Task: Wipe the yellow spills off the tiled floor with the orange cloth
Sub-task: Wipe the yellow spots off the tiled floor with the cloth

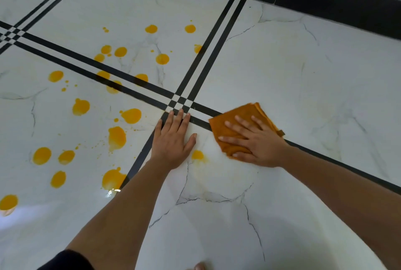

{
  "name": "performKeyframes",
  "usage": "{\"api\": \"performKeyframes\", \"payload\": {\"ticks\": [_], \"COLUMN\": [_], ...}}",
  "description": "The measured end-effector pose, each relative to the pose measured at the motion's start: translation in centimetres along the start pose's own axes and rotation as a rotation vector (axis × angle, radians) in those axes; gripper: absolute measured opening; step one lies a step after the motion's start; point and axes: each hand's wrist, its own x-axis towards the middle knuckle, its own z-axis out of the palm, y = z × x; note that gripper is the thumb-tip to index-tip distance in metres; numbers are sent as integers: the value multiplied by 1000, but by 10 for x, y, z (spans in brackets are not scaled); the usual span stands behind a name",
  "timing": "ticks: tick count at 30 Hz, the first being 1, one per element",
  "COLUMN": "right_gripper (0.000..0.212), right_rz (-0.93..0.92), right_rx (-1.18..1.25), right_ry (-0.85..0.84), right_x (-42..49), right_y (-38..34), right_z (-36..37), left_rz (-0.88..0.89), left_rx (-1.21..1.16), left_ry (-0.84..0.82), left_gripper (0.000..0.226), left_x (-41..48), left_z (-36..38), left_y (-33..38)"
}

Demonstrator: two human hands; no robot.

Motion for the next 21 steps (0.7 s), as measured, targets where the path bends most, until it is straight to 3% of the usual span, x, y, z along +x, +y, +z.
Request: {"api": "performKeyframes", "payload": {"ticks": [3, 5, 9, 11, 13, 15, 19, 21], "right_gripper": [65, 66, 62, 64, 62, 61, 61, 57], "right_rz": [467, 593, 157, 215, 513, 622, 100, 136], "right_rx": [110, 133, 46, 49, 142, 178, 35, 30], "right_ry": [105, 107, 36, 38, 51, 45, 40, 60], "right_x": [28, 46, 14, 17, 42, 62, 13, 5], "right_y": [-1, -23, -29, -11, -3, -14, -22, -4], "right_z": [-5, -7, 1, -3, -10, -16, 1, 2], "left_rz": [12, 11, 8, 0, -8, -14, -16, -17], "left_rx": [-6, -13, -11, -27, -20, -13, -18, -22], "left_ry": [8, 12, 14, 21, 11, 1, 3, 4], "left_gripper": [76, 76, 76, 76, 76, 77, 75, 76], "left_x": [-1, -1, -2, -1, 1, 1, -2, -2], "left_z": [1, 0, 1, 1, 1, 1, 2, 2], "left_y": [0, -1, 1, 1, 1, 2, 1, 0]}}
